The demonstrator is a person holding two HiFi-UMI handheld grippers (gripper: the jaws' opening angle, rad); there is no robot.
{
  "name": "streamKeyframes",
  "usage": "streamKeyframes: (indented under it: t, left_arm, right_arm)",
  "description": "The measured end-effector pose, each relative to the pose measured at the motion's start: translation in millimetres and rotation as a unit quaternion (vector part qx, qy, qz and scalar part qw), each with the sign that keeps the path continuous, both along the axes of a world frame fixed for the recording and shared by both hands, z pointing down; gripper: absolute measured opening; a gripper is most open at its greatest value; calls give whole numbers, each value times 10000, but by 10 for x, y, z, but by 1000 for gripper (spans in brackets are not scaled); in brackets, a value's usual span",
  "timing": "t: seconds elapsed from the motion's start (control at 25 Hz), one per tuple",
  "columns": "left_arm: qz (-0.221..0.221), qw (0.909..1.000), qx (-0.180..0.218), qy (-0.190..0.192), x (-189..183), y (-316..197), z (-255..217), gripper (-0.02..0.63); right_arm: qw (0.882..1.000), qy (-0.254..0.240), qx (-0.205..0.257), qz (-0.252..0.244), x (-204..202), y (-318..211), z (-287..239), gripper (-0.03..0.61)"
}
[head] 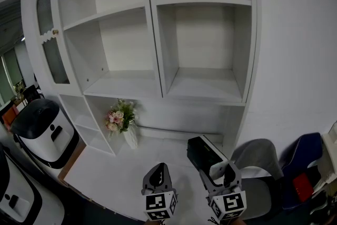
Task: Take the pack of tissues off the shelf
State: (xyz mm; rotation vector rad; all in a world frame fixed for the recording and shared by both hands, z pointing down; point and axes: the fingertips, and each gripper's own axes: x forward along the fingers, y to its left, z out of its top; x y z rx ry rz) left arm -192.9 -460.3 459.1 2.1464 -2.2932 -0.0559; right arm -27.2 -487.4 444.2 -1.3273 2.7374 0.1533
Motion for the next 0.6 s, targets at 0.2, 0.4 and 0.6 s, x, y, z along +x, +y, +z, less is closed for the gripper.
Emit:
streamKeyframes:
  t: [0.2,0.4,0.6]
  left_arm:
    - [-7,10000,6,29,23,23,4,18]
    - [-30,10000,-14,37,29,51,19,18]
    - [-34,10000,-29,33,45,72,13,18]
  right_arm:
    - [10000,-34,55,14,53,31,-43,342]
    - [9999,-77,70,23,109,47,-62,342]
    - [9999,-105,40,59,150,59,-57,342]
